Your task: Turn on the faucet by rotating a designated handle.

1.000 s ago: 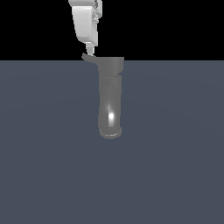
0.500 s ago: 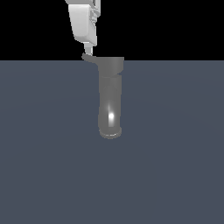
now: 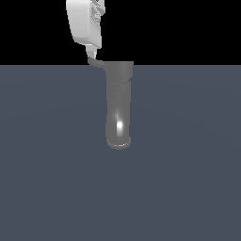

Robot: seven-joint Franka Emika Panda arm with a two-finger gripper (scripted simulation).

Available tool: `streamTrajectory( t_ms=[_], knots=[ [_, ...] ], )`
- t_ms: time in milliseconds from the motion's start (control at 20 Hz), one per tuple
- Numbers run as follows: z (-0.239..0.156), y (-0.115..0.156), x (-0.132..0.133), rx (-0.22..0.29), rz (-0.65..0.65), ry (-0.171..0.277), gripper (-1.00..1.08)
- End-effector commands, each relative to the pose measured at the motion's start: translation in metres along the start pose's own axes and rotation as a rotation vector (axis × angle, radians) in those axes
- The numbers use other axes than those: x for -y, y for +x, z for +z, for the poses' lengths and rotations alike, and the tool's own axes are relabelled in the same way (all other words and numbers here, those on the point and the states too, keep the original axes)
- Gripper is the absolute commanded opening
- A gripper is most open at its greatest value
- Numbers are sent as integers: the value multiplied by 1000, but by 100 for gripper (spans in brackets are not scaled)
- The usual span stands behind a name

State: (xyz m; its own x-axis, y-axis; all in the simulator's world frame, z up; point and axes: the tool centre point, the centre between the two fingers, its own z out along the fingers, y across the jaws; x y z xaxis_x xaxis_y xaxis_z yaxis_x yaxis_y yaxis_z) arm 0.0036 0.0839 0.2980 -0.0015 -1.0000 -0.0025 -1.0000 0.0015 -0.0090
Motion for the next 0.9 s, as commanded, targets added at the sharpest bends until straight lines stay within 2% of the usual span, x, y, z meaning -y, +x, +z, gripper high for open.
streamTrajectory(
  t_ms=[0, 200, 300, 850],
  knots=[
    [0, -4, -12, -3, -3, -9, -100],
    [0, -7, -25, -3, -3, -9, -100],
    [0, -8, -19, -3, -6, -2, -100],
    [0, 9, -52, -3, -5, -5, -100]
  ],
)
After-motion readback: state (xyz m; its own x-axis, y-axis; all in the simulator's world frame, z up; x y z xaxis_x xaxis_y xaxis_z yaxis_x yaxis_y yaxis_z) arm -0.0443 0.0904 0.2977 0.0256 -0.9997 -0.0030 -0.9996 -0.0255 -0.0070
